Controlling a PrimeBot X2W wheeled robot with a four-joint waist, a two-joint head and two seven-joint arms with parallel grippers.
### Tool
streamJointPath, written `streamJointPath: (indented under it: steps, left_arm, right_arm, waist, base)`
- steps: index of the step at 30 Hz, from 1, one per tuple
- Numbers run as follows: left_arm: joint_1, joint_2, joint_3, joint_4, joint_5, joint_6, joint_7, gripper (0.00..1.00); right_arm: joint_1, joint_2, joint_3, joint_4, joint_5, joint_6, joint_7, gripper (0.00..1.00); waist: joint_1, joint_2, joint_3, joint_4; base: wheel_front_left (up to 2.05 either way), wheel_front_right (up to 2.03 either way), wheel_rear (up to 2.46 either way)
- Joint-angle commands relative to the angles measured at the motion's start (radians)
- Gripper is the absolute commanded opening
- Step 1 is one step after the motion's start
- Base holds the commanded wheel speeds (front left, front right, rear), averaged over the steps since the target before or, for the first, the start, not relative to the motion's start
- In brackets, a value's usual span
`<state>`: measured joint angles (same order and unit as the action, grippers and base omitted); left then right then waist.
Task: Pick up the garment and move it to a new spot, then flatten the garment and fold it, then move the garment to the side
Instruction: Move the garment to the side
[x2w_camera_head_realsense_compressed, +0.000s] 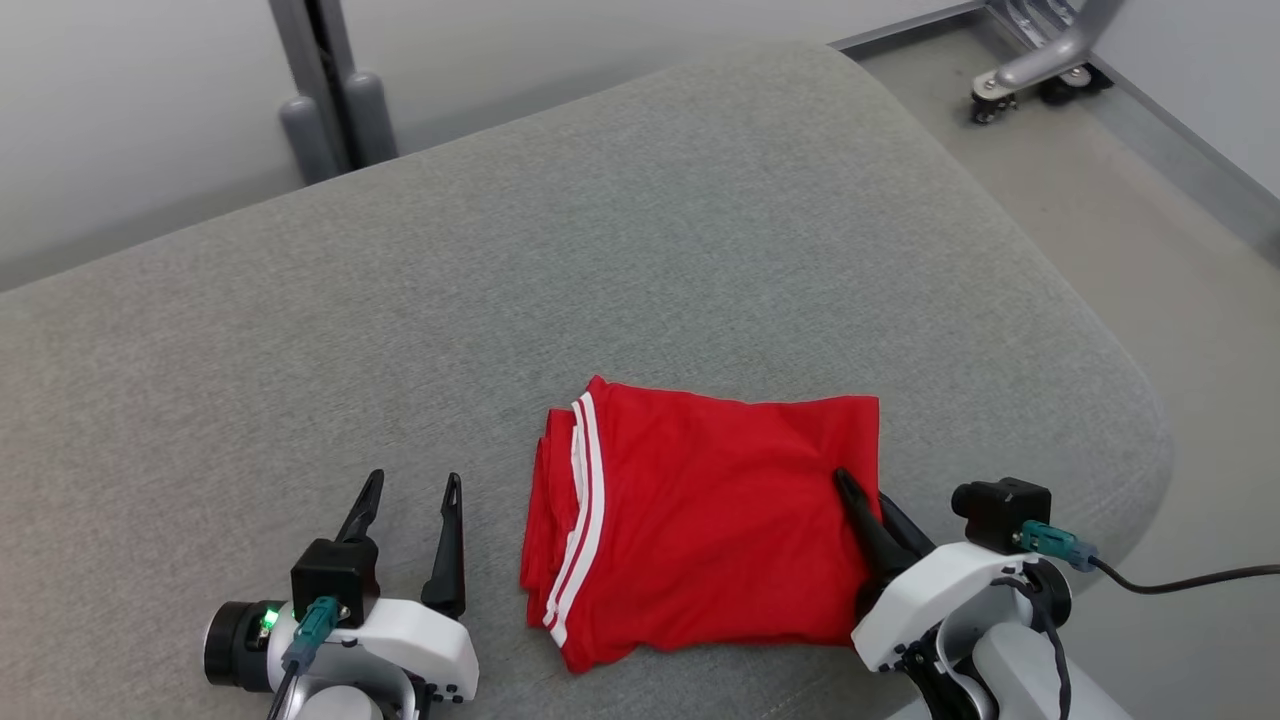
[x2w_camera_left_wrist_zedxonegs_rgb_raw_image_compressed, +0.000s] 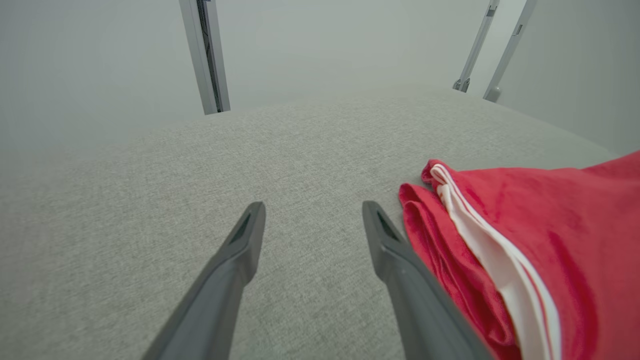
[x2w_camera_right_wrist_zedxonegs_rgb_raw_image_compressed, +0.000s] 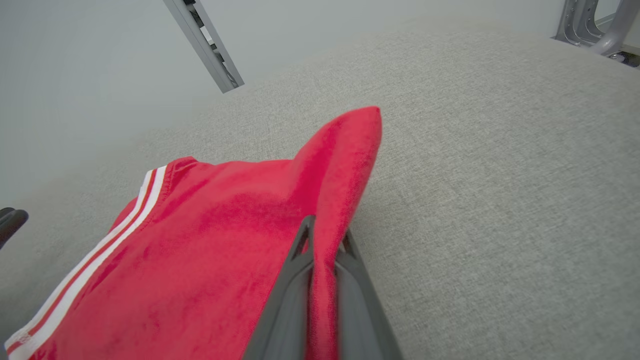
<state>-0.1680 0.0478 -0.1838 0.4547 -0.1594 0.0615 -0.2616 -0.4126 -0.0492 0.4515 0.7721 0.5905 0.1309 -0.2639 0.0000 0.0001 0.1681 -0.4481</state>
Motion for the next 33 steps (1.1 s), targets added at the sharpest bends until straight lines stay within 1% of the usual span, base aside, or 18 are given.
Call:
streamJointPath:
  steps: [1, 5, 10, 14, 16, 18, 21, 23, 25, 26, 28, 33]
  left_arm:
    - [-0.011, 0.006, 0.003, 0.0, 0.009, -0.006, -0.004, 1.0]
    - [-0.017, 0.006, -0.003, -0.002, 0.016, -0.009, -0.004, 1.0]
    - [-0.027, 0.006, -0.003, -0.004, 0.033, -0.013, -0.005, 1.0]
    - [-0.042, 0.006, 0.006, -0.002, 0.058, -0.018, -0.005, 1.0]
    - [-0.052, 0.007, 0.012, -0.003, 0.069, -0.024, -0.005, 1.0]
    - [-0.065, 0.011, 0.014, -0.008, 0.086, -0.027, -0.005, 1.0]
    - [-0.082, 0.015, 0.014, -0.017, 0.102, -0.033, -0.004, 1.0]
    - [-0.096, 0.015, 0.01, -0.021, 0.112, -0.041, -0.005, 1.0]
    - [-0.107, 0.015, 0.006, -0.025, 0.118, -0.043, -0.004, 1.0]
    - [-0.115, 0.013, 0.006, -0.032, 0.119, -0.044, -0.004, 1.0]
    - [-0.117, 0.013, 0.008, -0.033, 0.121, -0.041, -0.004, 1.0]
    - [-0.115, 0.014, 0.019, -0.034, 0.125, -0.039, -0.002, 1.0]
  right_arm:
    - [0.006, -0.004, 0.001, -0.016, 0.007, 0.0, -0.001, 0.0]
    - [0.009, -0.003, -0.003, -0.034, -0.005, 0.0, -0.001, 0.0]
    - [-0.022, -0.004, -0.042, -0.061, -0.034, 0.0, -0.001, 0.0]
    - [-0.082, -0.004, -0.089, -0.044, -0.102, 0.0, -0.001, 0.0]
    - [-0.131, -0.005, -0.13, -0.024, -0.143, 0.0, -0.001, 0.0]
    - [-0.185, -0.008, -0.176, 0.011, -0.207, 0.0, -0.001, 0.0]
    - [-0.265, -0.05, -0.262, 0.079, -0.299, -0.001, -0.001, 0.0]
    - [-0.312, -0.09, -0.323, 0.131, -0.359, -0.001, -0.001, 0.0]
    - [-0.351, -0.145, -0.382, 0.178, -0.435, 0.0, -0.001, 0.0]
    - [-0.377, -0.187, -0.456, 0.22, -0.487, 0.0, -0.001, 0.0]
    - [-0.402, -0.225, -0.536, 0.245, -0.524, -0.001, -0.001, 0.0]
    - [-0.438, -0.28, -0.683, 0.294, -0.642, 0.0, -0.001, 0.0]
  waist:
    - [0.0, -0.0001, 0.014, -0.049]
    - [0.0, -0.0001, 0.023, -0.043]
    - [0.0, -0.0001, 0.046, 0.0]
    - [0.0, -0.0001, 0.076, 0.054]
    - [0.0, -0.0001, 0.095, 0.086]
    - [0.0, -0.0001, 0.119, 0.117]
    - [0.0, -0.0001, 0.151, 0.166]
    - [0.0, -0.0001, 0.168, 0.198]
    - [0.0, -0.0001, 0.18, 0.229]
    - [0.0, -0.0001, 0.188, 0.256]
    - [0.0, -0.0001, 0.195, 0.277]
    - [0.0, -0.0001, 0.211, 0.31]
  base:
    - [0.0, 0.0, 0.0]
    - [0.0, 0.0, 0.0]
    - [0.0, 0.0, 0.0]
    - [0.0, 0.0, 0.0]
    - [0.0, 0.0, 0.0]
    - [0.0, 0.0, 0.0]
    - [0.0, 0.0, 0.0]
    - [0.0, 0.0, 0.0]
    - [0.0, 0.0, 0.0]
    - [0.0, 0.0, 0.0]
    - [0.0, 0.0, 0.0]
    - [0.0, 0.0, 0.0]
